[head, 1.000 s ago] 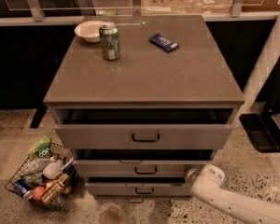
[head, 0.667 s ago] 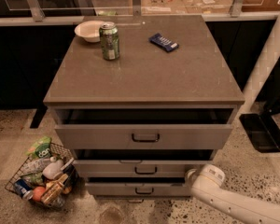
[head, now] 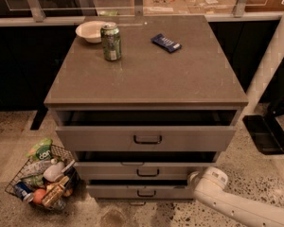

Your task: Close middle drawer

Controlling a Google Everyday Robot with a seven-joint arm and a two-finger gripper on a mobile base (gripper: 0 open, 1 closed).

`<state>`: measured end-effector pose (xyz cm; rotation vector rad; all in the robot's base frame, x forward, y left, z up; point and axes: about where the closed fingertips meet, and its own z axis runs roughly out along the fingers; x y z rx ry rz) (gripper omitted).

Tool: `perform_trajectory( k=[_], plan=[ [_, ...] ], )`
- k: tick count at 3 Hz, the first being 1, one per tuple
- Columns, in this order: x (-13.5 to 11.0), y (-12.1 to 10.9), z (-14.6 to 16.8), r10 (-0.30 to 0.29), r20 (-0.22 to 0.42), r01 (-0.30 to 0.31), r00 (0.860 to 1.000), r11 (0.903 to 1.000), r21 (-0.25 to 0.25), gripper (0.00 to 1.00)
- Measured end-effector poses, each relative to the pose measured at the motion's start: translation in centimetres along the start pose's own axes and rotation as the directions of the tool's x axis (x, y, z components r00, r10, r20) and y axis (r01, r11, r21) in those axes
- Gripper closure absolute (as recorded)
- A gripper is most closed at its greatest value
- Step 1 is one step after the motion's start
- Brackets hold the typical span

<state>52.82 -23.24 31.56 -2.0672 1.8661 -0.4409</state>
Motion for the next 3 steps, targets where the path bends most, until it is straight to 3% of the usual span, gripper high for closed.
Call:
perform_trajectory(
  k=[1,2,3],
  plan=[
    [-0.04,0.09,0.08,0.000,0.001,0.000,1.000,1.0000,-0.002,0.08],
    [-0.07,0.16,0.14,0.000,0.001,0.000,1.000,1.0000,-0.003,0.00],
    [-0.08,0.39,0.62,0.000,0.001,0.000,1.000,1.0000,-0.003,0.00]
  ],
)
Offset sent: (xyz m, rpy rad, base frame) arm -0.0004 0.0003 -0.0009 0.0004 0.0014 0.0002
